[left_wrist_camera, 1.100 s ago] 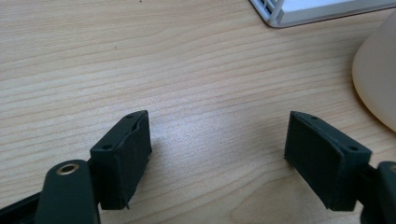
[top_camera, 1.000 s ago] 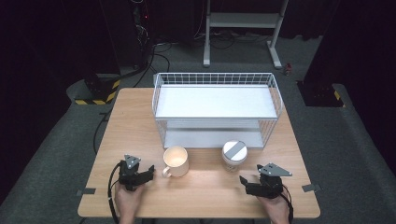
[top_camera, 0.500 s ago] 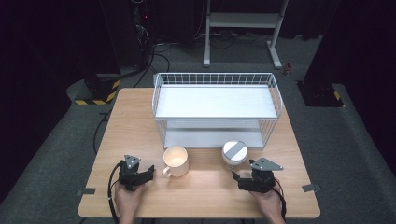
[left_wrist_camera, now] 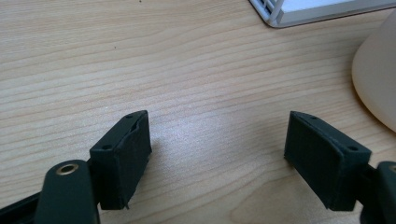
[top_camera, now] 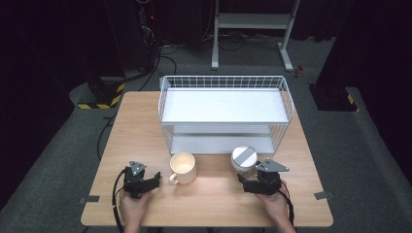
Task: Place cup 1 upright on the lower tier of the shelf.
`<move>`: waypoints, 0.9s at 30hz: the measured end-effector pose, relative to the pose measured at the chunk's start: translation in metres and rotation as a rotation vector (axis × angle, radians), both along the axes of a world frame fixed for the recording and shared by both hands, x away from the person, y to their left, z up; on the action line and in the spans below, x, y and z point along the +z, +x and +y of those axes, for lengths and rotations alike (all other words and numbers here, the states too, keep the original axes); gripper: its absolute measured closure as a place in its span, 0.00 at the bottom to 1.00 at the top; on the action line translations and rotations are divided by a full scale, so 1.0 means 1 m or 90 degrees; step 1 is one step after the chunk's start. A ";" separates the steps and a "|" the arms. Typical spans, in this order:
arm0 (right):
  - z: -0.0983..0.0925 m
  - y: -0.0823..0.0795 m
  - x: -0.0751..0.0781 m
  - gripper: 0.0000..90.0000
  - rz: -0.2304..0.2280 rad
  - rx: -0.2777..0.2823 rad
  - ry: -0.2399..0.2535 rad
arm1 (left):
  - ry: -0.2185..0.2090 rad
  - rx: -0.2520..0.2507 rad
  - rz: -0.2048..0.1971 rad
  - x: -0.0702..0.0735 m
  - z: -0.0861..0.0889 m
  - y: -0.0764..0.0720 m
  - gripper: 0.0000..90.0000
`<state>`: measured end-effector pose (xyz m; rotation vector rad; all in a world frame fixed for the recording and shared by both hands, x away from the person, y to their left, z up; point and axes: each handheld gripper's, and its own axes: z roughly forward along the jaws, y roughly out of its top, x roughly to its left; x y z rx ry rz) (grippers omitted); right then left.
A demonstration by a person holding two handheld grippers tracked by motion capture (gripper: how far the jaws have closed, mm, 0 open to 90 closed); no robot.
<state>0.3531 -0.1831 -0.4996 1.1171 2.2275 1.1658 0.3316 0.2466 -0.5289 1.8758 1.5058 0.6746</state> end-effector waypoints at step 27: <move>0.017 0.016 -0.002 0.20 -0.020 -0.001 -0.018 | -0.001 -0.001 0.000 0.000 0.000 0.000 0.25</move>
